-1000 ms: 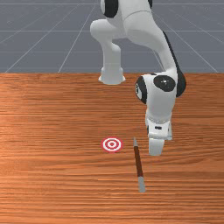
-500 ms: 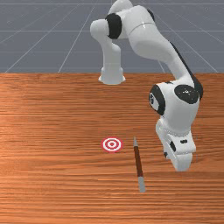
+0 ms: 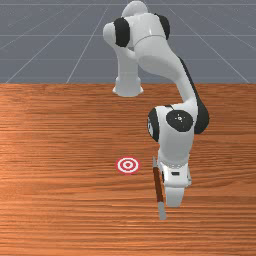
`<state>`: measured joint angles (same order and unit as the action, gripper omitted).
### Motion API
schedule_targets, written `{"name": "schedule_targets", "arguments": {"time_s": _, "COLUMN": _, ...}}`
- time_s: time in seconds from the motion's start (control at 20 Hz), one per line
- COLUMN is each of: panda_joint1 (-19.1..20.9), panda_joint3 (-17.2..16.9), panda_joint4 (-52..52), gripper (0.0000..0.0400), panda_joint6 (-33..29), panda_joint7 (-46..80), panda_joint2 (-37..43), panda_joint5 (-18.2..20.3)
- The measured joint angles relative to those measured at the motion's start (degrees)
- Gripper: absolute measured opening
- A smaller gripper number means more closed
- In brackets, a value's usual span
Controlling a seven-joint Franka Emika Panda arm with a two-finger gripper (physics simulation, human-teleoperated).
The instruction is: Pick up the pen and put it to the marker
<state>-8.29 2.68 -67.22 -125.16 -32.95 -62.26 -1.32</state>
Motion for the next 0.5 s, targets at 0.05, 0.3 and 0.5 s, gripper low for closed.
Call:
{"name": "schedule_targets", "arguments": {"time_s": 0.05, "panda_joint1": 0.0, "panda_joint3": 0.0, "panda_joint4": 0.6, "gripper": 0.0, "panda_joint6": -0.2, "panda_joint7": -0.2, "panda_joint2": -0.4, "panda_joint5": -0.1}}
{"name": "schedule_targets", "arguments": {"time_s": 0.3, "panda_joint1": 0.2, "panda_joint3": 0.1, "panda_joint4": -0.1, "gripper": 0.0, "panda_joint6": -3.0, "panda_joint7": -1.8, "panda_joint2": -0.3, "panda_joint5": -0.7}}
{"name": "schedule_targets", "arguments": {"time_s": 0.5, "panda_joint1": 4.1, "panda_joint3": 0.8, "panda_joint4": -1.5, "gripper": 0.0, "panda_joint6": -2.3, "panda_joint7": -10.4, "panda_joint2": 0.7, "panda_joint5": -1.5}}
